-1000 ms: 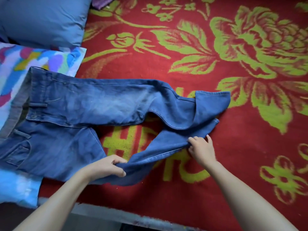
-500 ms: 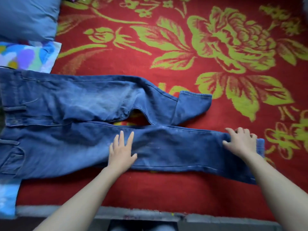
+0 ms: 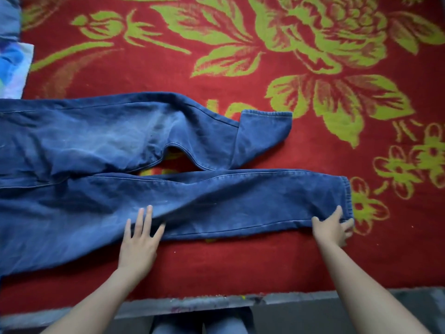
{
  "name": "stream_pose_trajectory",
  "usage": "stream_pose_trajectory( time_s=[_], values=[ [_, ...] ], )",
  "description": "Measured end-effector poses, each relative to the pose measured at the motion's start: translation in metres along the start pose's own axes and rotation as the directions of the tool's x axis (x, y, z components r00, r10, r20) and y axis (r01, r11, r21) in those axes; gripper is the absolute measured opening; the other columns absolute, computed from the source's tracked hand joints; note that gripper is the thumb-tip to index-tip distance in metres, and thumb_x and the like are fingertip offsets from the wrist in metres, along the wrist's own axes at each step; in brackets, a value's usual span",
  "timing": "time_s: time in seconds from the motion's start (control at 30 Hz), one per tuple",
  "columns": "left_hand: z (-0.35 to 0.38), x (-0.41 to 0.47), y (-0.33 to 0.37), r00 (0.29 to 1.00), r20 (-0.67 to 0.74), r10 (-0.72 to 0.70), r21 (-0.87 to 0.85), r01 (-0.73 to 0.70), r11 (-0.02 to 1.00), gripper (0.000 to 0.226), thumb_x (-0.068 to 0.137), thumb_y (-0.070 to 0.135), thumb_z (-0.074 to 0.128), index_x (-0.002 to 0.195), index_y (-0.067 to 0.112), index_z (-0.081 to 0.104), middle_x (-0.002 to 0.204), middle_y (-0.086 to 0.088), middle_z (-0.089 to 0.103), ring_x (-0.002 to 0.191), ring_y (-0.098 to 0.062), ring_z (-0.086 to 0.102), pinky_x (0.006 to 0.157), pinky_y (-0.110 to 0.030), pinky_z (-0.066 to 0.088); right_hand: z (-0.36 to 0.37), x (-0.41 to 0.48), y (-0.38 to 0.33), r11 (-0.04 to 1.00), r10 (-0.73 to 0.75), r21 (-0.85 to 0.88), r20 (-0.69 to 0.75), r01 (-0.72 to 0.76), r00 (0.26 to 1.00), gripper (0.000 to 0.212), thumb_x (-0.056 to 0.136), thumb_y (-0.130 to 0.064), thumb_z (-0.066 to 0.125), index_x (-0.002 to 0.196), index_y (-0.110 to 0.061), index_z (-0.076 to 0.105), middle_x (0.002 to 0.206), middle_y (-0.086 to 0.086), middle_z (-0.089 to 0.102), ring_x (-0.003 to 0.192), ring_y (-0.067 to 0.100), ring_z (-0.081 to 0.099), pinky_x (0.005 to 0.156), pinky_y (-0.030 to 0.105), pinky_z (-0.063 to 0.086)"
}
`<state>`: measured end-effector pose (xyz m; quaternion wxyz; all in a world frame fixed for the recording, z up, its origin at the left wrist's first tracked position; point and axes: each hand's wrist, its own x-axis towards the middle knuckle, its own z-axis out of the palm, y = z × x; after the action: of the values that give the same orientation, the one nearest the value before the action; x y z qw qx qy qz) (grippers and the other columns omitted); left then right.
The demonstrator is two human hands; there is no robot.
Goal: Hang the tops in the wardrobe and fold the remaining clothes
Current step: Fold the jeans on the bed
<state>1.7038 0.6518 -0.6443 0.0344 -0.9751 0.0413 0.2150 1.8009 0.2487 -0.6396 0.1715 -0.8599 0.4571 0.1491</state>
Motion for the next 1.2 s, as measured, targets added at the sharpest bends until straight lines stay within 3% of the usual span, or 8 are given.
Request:
stream_pose_trajectory(
  time_s=[0.27, 0.43, 0.6, 0.7, 0.77, 0.93, 1.07, 1.2],
  values=[
    [0.001, 0.031, 0.012, 0.998, 0.054, -0.029, -0.066, 0.032, 0.997, 0.063, 0.019, 0.014, 0.095, 0.073, 0.001, 0.067, 0.132, -0.037, 0.044, 0.12, -0.052, 0.046, 0.088, -0.068, 0.037, 0.001, 0.038, -0.007, 0.403, 0.488, 0.853, 0.105, -0.331, 0.866, 0.031, 0.08, -0.006, 0.068, 0.107, -0.008, 0.054, 0.124, 0.01, 0.057, 0.106, 0.022, 0.059, 0.091, 0.039, 0.05],
    [-0.005, 0.023, 0.021, 0.988, -0.002, 0.153, -0.077, -0.153, 0.985, 0.023, 0.052, 0.02, 0.079, 0.056, 0.008, 0.059, 0.126, -0.032, 0.053, 0.119, -0.046, 0.049, 0.093, -0.054, 0.041, -0.023, 0.048, 0.004, 0.435, 0.45, 0.88, -0.027, -0.192, 0.893, 0.034, 0.073, 0.007, 0.067, 0.079, -0.02, 0.048, 0.09, -0.001, 0.059, 0.088, 0.016, 0.056, 0.073, 0.024, 0.047],
    [0.007, -0.013, 0.026, 0.924, -0.016, 0.383, -0.07, -0.383, 0.921, 0.021, 0.063, 0.031, 0.043, 0.059, 0.015, 0.057, 0.123, -0.026, 0.058, 0.113, -0.042, 0.055, 0.093, -0.043, 0.033, -0.036, 0.046, 0.029, 0.677, 0.357, 0.726, -0.179, -0.122, 0.917, 0.048, 0.079, 0.003, 0.063, 0.12, -0.013, 0.044, 0.11, 0.006, 0.049, 0.103, 0.022, 0.054, 0.097, 0.035, 0.045],
    [0.005, -0.019, 0.023, 0.939, 0.132, 0.319, -0.049, -0.315, 0.948, 0.031, 0.055, 0.045, 0.069, 0.074, 0.02, 0.069, 0.116, -0.02, 0.064, 0.102, -0.037, 0.065, 0.084, -0.039, 0.051, -0.032, 0.034, 0.016, 0.904, 0.354, 0.303, -0.141, -0.3, 0.925, 0.066, 0.08, -0.006, 0.062, 0.138, -0.008, 0.031, 0.134, 0.025, 0.04, 0.127, 0.038, 0.035, 0.102, 0.045, 0.031],
    [0.0, -0.012, 0.023, 0.952, 0.137, 0.274, -0.049, -0.27, 0.962, 0.05, 0.062, 0.06, 0.067, 0.089, 0.02, 0.076, 0.115, -0.016, 0.066, 0.099, -0.032, 0.067, 0.073, -0.042, 0.055, -0.03, 0.021, -0.016, 0.998, 0.065, 0.027, -0.139, -0.062, 0.988, 0.07, 0.081, -0.012, 0.064, 0.142, -0.009, 0.029, 0.143, 0.026, 0.032, 0.131, 0.04, 0.028, 0.103, 0.049, 0.028],
    [-0.033, 0.036, 0.025, 0.986, -0.057, 0.154, -0.131, -0.161, 0.978, 0.057, 0.088, 0.044, 0.031, 0.1, 0.009, 0.074, 0.114, -0.018, 0.066, 0.098, -0.034, 0.067, 0.074, -0.048, 0.054, 0.003, -0.017, -0.122, 0.761, -0.596, -0.207, 0.154, 0.615, 0.788, 0.059, 0.091, -0.029, 0.055, 0.143, -0.014, 0.032, 0.147, 0.014, 0.029, 0.132, 0.032, 0.029, 0.102, 0.043, 0.032],
    [-0.057, 0.08, 0.012, 0.996, -0.059, -0.068, -0.209, 0.054, 0.976, 0.051, 0.07, 0.026, 0.073, 0.114, 0.0, 0.066, 0.124, -0.027, 0.057, 0.108, -0.041, 0.06, 0.08, -0.05, 0.052, 0.036, -0.046, -0.184, 0.743, -0.6, -0.175, 0.253, 0.646, 0.759, 0.076, 0.088, -0.047, 0.057, 0.146, -0.014, 0.02, 0.149, 0.015, 0.021, 0.129, 0.035, 0.03, 0.099, 0.045, 0.035],
    [-0.056, 0.11, -0.011, 0.959, 0.049, -0.279, -0.259, 0.282, 0.924, 0.071, 0.089, 0.035, 0.055, 0.149, 0.017, 0.021, 0.157, -0.013, 0.01, 0.142, -0.028, 0.016, 0.11, -0.041, 0.023, 0.06, -0.046, -0.222, 0.786, -0.499, -0.213, 0.336, 0.58, 0.799, 0.091, 0.085, -0.045, 0.061, 0.149, -0.02, 0.002, 0.154, 0.019, -0.003, 0.133, 0.04, 0.022, 0.1, 0.051, 0.033]
  ],
)
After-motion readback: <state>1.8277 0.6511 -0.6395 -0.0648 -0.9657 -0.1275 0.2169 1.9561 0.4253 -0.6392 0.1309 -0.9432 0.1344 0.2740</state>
